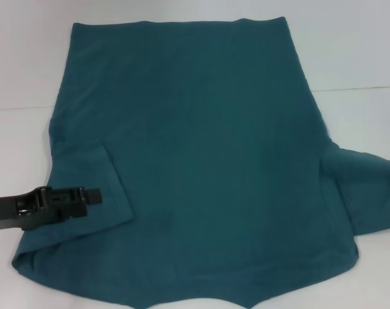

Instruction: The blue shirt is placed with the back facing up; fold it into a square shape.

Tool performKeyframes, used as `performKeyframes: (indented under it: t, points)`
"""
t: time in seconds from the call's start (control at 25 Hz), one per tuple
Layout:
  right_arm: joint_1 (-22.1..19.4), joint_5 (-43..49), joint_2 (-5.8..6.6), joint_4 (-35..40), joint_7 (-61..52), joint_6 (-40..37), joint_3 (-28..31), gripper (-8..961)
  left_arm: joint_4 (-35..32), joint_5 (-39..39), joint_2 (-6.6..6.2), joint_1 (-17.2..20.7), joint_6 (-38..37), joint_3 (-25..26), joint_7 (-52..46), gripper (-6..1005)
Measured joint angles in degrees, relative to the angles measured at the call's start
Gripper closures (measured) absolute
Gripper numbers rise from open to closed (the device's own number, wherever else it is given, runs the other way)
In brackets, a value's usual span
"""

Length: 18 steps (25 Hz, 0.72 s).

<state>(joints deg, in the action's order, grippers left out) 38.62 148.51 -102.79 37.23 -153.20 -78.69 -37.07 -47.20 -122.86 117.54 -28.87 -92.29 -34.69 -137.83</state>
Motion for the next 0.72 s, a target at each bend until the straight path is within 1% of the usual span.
performKeyframes:
  t: [0.24, 0.36, 0.48, 0.6, 0.72]
  points:
    - [2.6, 5.7, 0.28, 3.6, -1.8, -1.1, 0.2, 932, 0.0, 0.0, 0.06, 0.0, -0.1, 0.0, 0.0, 370]
    - [3.6, 6.2, 0.18, 6.3, -2.9, -1.7, 0.3, 932, 0.0, 0.1, 0.06, 0.0, -0.1, 0.0, 0.0, 370]
    - [4.8, 5.9, -0.15, 7.2, -3.0, -2.9, 0.6, 931, 0.0, 0.1, 0.13, 0.2, -0.2, 0.0, 0.0, 370]
    - [6.7, 4.8, -1.05, 6.8, -2.5, -5.6, 0.3, 931, 0.0, 0.1, 0.14, 0.3, -0.2, 0.0, -0.1, 370]
    - [8.5, 4.2, -2.35, 6.0, -2.0, -7.9, -0.6, 931, -0.1, 0.1, 0.05, 0.4, 0.1, 0.0, -0.1, 370]
